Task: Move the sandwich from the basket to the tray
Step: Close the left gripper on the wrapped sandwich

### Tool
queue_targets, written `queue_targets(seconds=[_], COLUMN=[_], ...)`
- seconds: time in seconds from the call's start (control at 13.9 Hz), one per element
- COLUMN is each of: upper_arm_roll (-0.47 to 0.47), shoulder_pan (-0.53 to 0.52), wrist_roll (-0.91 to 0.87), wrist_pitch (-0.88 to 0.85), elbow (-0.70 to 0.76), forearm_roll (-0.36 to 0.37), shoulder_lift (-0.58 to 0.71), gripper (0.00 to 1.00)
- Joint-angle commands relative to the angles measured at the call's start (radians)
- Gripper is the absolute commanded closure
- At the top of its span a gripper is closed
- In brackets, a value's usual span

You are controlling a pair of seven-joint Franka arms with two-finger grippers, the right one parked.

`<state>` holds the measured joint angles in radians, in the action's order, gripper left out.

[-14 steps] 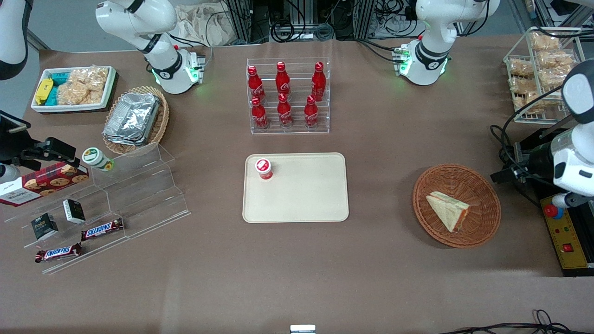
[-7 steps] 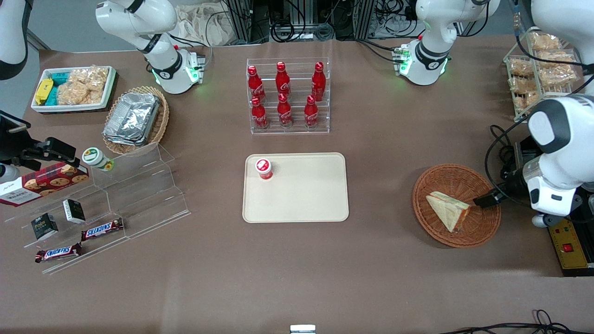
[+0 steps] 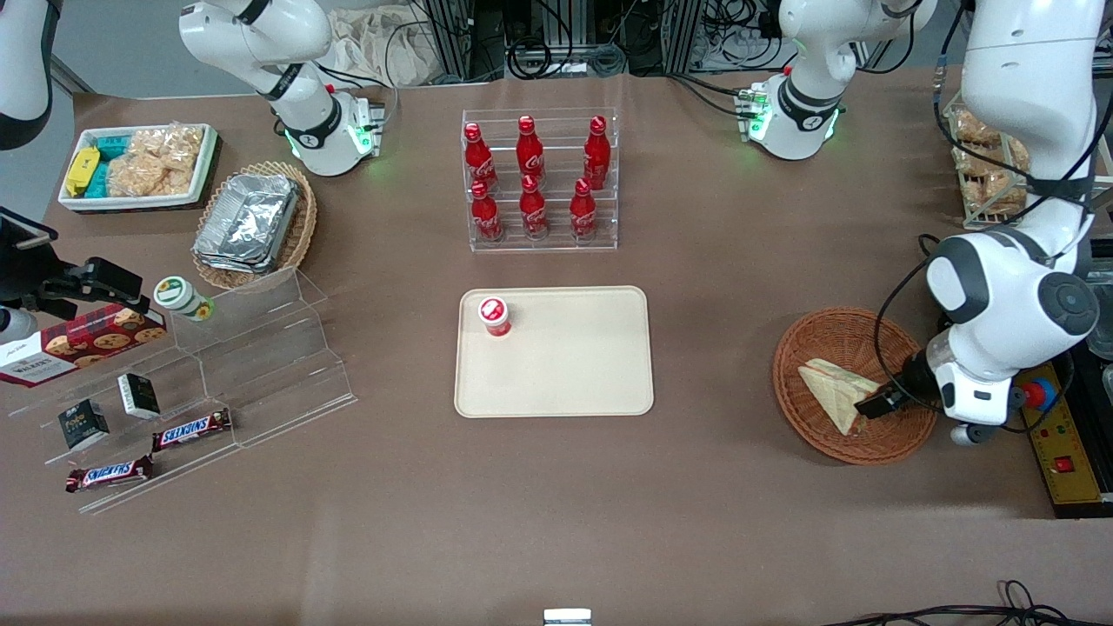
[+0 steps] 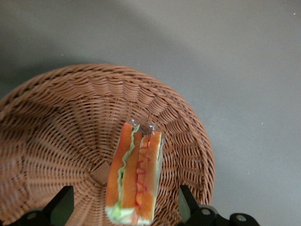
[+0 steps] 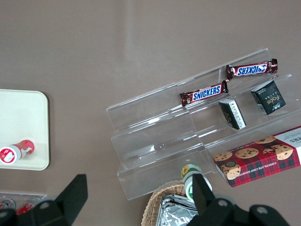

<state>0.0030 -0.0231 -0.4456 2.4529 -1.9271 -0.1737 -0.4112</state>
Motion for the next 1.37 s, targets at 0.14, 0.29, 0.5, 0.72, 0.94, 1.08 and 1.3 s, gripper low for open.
queue_targets(seconds=[0.14,0.29,0.5,0.72,0.94,1.08,1.3], upper_arm_roll=[0.003,0.003,0.003,0.003,0.005,0.006,0.005], shoulder_pan=[0.031,0.031,0.032,0.035,0.038,0.038,0.038], wrist_roll=[-0.012,-0.012,-0.010,-0.008,-0.013,-0.019,-0.034], wrist_pitch=[0.080,0.084,0.084,0.072,-0.033,-0.196,-0.433], elbow=[-0.047,-0.055,-0.058,-0.053,-0.023,0.038,0.124], forearm_roll=[-0.016,-0.016,-0.015,-0.013,0.000,0.010,0.072], shoulder_lift=[-0.009,-0.009,-0.004,0.017,0.098,0.178,0.293], gripper=[0.00,0.16,0.58,0.84,0.89,0.90,0.90])
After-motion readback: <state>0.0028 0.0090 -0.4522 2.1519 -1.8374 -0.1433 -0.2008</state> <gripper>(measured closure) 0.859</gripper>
